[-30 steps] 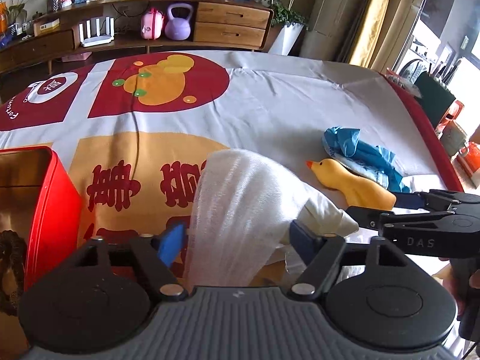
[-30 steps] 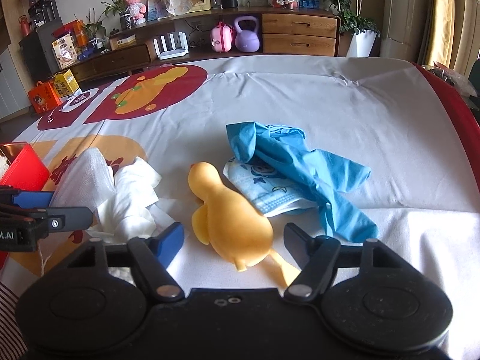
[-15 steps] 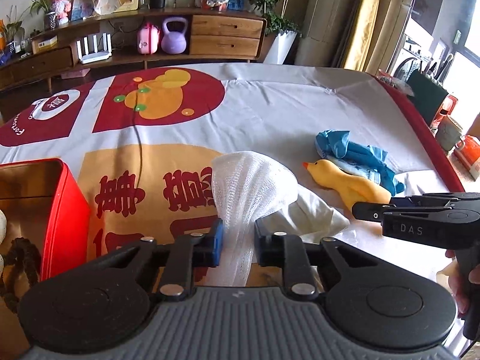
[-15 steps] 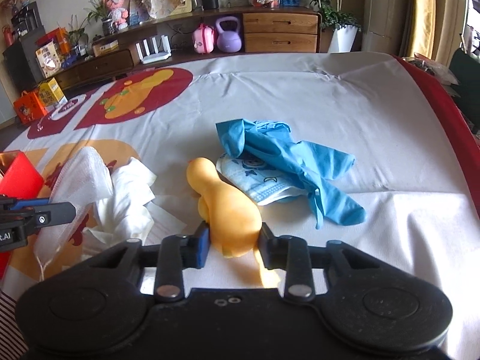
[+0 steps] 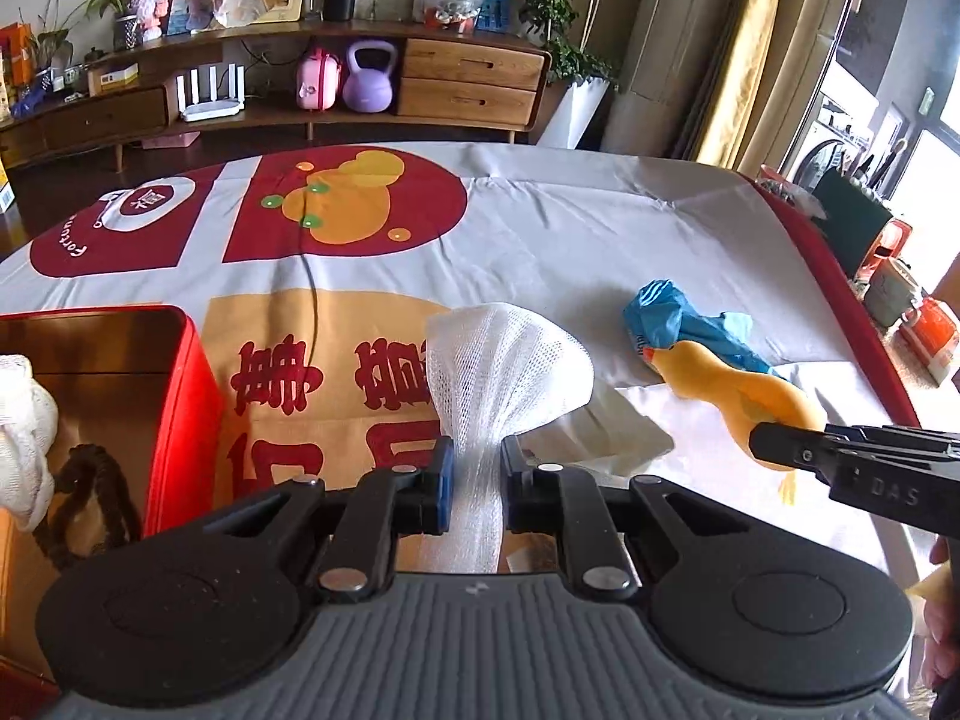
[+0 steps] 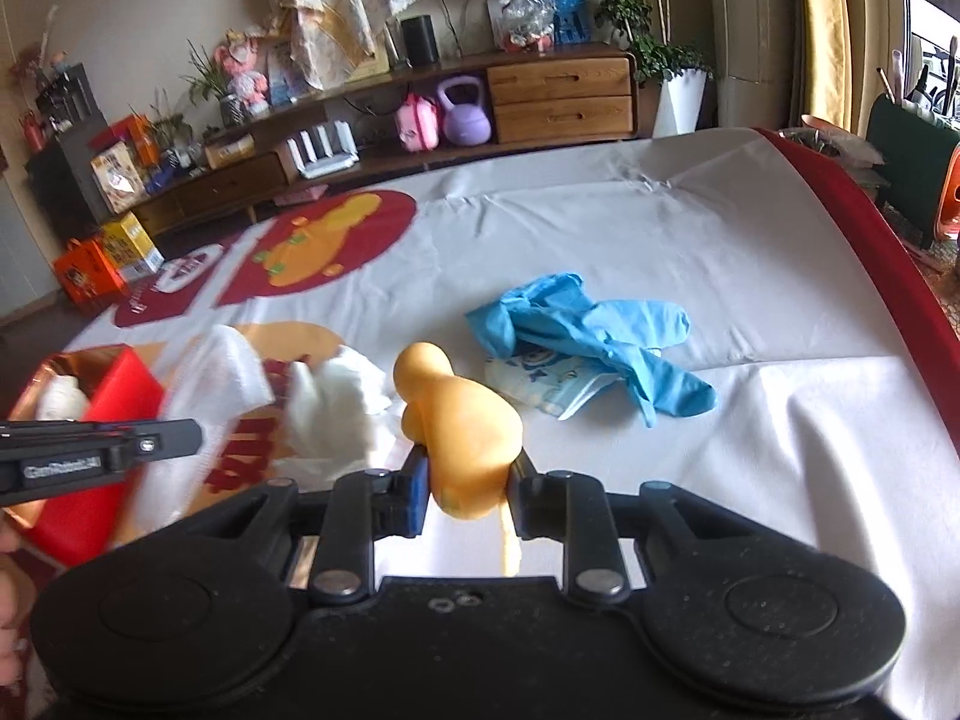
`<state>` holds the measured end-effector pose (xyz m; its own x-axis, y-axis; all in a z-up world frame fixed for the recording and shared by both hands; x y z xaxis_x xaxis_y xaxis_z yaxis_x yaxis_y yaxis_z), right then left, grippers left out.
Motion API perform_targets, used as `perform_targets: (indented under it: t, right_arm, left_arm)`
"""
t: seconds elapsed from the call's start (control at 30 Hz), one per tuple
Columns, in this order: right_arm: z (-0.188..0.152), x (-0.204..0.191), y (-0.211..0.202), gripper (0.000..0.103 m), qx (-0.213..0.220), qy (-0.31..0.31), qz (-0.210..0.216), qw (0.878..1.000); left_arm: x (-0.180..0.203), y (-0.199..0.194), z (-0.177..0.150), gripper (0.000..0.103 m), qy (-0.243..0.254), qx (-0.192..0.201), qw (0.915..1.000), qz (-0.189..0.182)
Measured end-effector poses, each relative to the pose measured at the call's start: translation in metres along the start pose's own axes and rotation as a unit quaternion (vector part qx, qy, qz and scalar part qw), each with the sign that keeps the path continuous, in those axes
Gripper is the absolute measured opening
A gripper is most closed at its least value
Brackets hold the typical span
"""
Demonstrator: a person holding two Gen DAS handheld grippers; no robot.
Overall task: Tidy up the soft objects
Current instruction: 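Close the left tool on the mesh bag while the right tool grips the duck, then carry the mesh bag with the left tool while the right tool carries the duck to the tin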
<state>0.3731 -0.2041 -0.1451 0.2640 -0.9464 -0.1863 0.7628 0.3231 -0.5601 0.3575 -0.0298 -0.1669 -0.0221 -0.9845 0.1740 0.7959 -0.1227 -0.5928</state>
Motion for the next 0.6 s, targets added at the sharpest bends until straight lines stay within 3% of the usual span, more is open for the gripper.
perform_targets:
  t: [0.6]
  right_arm:
    - [0.022,-0.079,-0.076,0.025,0.034,-0.024,0.060,0.997]
  left_arm:
    - [-0.015,-0.091,0.018,0.015,-0.015,0.020,0.9994,0.023]
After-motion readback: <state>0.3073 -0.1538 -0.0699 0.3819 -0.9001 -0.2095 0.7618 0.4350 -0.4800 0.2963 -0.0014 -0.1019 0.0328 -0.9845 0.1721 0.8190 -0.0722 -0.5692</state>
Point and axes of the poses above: each gripper's, at about its wrist camera, not at the fingertips, and y roughly the way its jaws point, x to its right, z to its top, the point moved 10 cm from there along y, roughly the way its jaws point, and after that the axes turned 10 degrees about x, right-handed, at the moved point
